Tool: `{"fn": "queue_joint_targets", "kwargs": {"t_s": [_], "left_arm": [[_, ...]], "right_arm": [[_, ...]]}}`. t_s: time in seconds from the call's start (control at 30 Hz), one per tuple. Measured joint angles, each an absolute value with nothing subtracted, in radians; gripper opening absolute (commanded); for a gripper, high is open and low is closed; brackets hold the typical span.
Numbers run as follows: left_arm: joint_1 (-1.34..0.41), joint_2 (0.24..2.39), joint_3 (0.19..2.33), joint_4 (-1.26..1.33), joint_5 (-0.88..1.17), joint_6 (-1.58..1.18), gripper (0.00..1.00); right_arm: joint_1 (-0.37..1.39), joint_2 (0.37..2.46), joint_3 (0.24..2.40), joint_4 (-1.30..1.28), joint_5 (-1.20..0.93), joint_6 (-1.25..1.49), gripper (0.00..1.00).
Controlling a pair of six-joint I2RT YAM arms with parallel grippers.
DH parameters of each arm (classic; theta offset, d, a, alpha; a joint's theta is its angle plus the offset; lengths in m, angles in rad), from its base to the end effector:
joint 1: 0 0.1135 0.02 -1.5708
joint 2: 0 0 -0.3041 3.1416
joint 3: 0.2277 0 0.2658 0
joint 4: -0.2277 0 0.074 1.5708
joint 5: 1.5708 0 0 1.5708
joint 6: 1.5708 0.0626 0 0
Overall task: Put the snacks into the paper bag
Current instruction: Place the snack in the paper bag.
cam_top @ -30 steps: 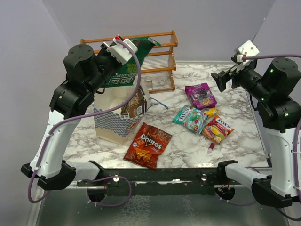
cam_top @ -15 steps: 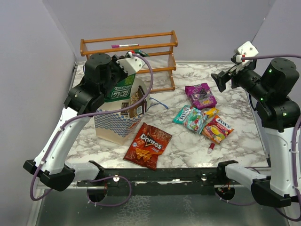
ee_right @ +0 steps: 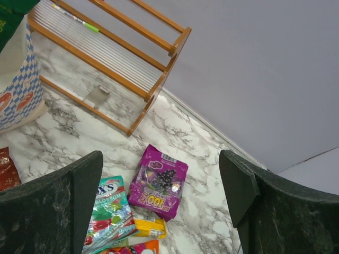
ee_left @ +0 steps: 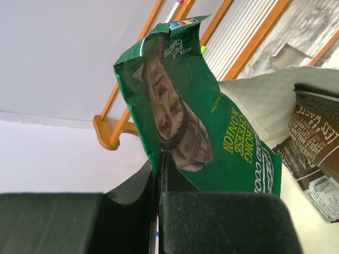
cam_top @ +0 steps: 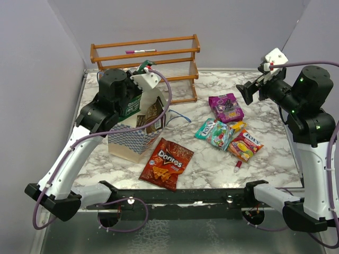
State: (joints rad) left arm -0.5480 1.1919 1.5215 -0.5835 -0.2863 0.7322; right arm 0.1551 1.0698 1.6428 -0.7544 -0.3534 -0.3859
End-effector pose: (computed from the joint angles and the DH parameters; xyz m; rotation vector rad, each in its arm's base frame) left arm 0.2336 -0.1219 0.5029 0.9244 1.5812 0.3908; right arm 0.1839 0.0507 0.5471 -0.7078 1.5927 0.1404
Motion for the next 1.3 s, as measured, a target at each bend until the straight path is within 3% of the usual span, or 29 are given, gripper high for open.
{"fn": "queue_joint_targets", "kwargs": {"t_s": [0.5,0.8,1.3], "left_arm": [[-0.491,1.029,1.284,-0.562,-0.286,0.680,0.00],[-0.465,0.983,1.116,-0.542,-0.321,0.679,0.07],[-0.419,0.944,1.045,-0.557,-0.377,0.695,0.51]], "right_arm": [[0.142,1.074,1.617,-0.748,-0.409,-0.377,0.91],[0.142,1.099,1.571,-0.748,-0.480,-0.371,0.91],[0.142,1.124,1.535,-0.744,-0.513,-0.370,0.91]]}}
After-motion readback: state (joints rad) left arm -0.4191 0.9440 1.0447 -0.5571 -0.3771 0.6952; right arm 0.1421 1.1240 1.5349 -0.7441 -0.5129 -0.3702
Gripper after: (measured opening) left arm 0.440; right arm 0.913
